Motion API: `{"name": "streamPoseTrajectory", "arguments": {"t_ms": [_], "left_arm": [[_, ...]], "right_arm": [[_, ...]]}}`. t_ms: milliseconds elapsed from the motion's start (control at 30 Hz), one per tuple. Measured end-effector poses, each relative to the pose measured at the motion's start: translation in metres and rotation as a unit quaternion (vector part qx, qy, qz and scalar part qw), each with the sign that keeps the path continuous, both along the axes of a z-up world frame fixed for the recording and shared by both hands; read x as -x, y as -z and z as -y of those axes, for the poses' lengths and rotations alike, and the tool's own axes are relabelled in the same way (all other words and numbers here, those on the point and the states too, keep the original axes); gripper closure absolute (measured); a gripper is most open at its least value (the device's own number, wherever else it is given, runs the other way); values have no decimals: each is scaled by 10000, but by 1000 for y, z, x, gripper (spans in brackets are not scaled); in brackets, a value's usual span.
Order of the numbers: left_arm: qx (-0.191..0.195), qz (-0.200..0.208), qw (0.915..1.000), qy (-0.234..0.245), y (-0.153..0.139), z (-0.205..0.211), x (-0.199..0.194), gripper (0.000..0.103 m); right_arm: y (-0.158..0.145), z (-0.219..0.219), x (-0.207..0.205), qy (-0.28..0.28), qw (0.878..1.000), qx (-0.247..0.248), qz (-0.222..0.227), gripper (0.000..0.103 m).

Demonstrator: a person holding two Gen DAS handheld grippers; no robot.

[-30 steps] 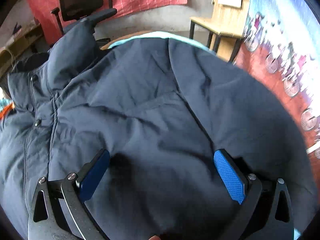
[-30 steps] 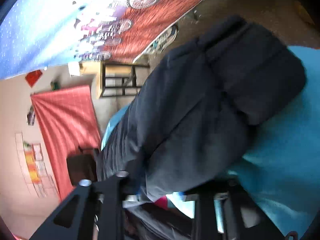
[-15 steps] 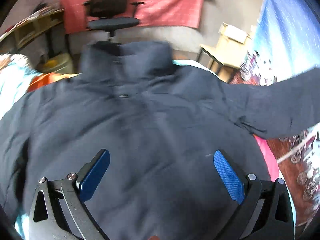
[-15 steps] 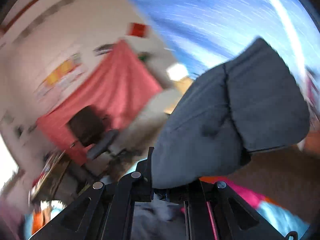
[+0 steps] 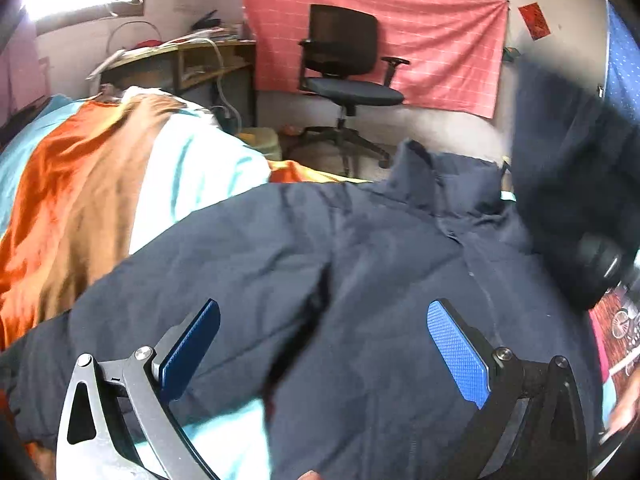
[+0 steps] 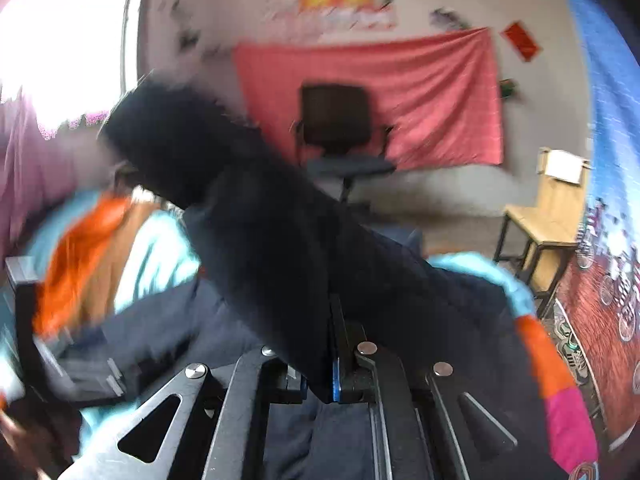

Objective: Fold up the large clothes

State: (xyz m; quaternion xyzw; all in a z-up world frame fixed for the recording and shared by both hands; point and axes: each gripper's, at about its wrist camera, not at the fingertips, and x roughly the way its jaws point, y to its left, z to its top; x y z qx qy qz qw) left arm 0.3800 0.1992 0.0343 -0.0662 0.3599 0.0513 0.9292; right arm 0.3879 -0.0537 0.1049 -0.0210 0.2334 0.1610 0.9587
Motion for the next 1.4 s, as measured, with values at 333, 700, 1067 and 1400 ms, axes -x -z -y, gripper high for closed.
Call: {"name": "streamPoseTrajectory", "arguments": {"t_ms": [333, 700, 1067, 1400], "left_arm": [[383, 68, 9992, 94, 11, 0, -10, 1], [-231, -439, 9978, 447, 57, 44, -35, 1], [-739, -702, 9940, 394, 99, 52, -39, 1], [-405, -524, 9969, 415, 97, 45, -33, 1]], "right_arm": [[119, -19, -2, -705, 9802, 1122, -1474, 76], [82, 102, 29, -552, 9892, 754, -1133, 16], [118, 211, -85, 1299, 9734, 38, -1888, 70], [147, 196, -91, 1283, 9686, 563, -2054, 70]]}}
